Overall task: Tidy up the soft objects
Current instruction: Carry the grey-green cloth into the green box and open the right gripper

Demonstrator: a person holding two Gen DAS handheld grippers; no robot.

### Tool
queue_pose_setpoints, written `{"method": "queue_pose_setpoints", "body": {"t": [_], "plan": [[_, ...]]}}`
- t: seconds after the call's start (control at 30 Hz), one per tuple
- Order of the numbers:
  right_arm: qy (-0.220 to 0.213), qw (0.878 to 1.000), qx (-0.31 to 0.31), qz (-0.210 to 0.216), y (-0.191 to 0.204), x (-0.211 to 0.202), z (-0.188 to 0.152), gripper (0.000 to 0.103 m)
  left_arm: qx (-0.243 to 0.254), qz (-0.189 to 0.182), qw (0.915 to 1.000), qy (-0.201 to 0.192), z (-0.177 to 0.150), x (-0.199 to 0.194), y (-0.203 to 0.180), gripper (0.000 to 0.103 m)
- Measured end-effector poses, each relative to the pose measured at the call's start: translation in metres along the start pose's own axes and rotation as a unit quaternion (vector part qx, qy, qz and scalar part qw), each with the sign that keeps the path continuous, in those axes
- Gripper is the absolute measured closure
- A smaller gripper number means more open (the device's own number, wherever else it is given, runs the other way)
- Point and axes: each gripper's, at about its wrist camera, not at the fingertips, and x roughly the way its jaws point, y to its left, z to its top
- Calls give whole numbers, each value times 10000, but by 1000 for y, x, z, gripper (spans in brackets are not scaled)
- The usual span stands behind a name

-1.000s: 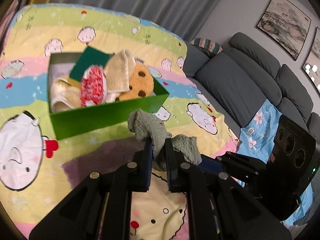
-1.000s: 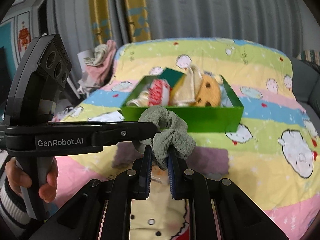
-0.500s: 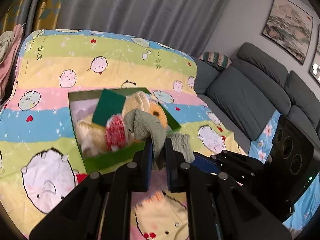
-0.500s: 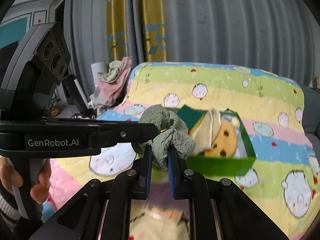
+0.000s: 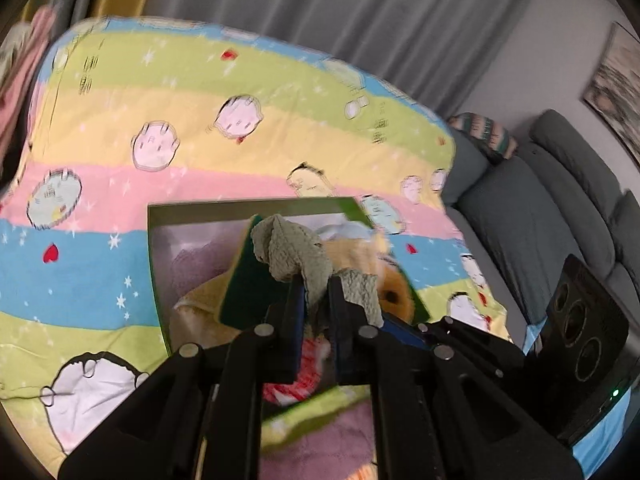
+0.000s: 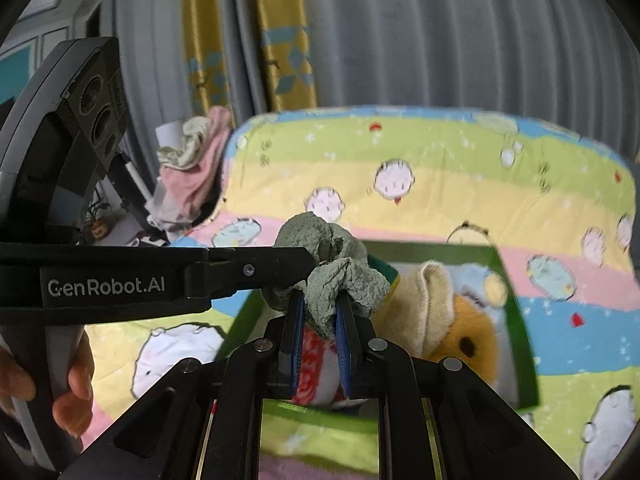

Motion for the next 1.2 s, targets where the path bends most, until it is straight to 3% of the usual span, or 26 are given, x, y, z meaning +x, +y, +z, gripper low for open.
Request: {"method": "queue_pose_setpoints", "body": {"t": [0.17, 0.4, 0.5, 0.57, 0.63, 0.67, 0.7, 0.83, 0.9, 1.03, 1.1, 1.2], "plan": [[501, 9985, 201, -16, -11, 47, -5, 87, -347, 276, 9985, 311, 2, 39, 23, 97], [751, 9969, 217, -30, -14, 74, -1, 87, -592, 591, 9958, 381, 5, 53, 43, 93], [756, 9969, 212, -90, -14, 68, -1, 87, -585, 642, 9955, 380, 3, 51, 44, 78], [766, 9967, 235, -159, -14, 64, 0, 78, -586, 748, 9948, 375, 1, 45, 43, 51], [763, 9962, 267, -335, -16, 56, -1, 62, -576, 756, 9948, 356, 1, 41, 41, 30], [736, 9963, 294, -344, -17, 52, -2, 50, -576, 706, 9952, 353, 1, 37, 40, 27], [706, 9964, 330, -331, -18, 48, -3, 46, -547, 665, 9957, 351, -1, 33, 38, 27], [666, 9962, 378, -421, -19, 30, -8, 46, -281, 838, 9954, 380, -4, 24, 25, 26], [634, 9962, 359, -476, -17, 20, -10, 46, -138, 885, 9953, 376, -7, 17, 17, 21], [588, 9954, 375, -656, -14, 0, -14, 43, 131, 881, 9956, 300, -17, -1, -1, 1], [500, 9947, 403, -803, -13, -14, -16, 35, 228, 871, 9957, 206, -25, -12, -8, 1], [345, 9940, 421, -947, -9, -36, -19, 31, 262, 922, 9953, 137, -32, -24, -13, 1]]}}
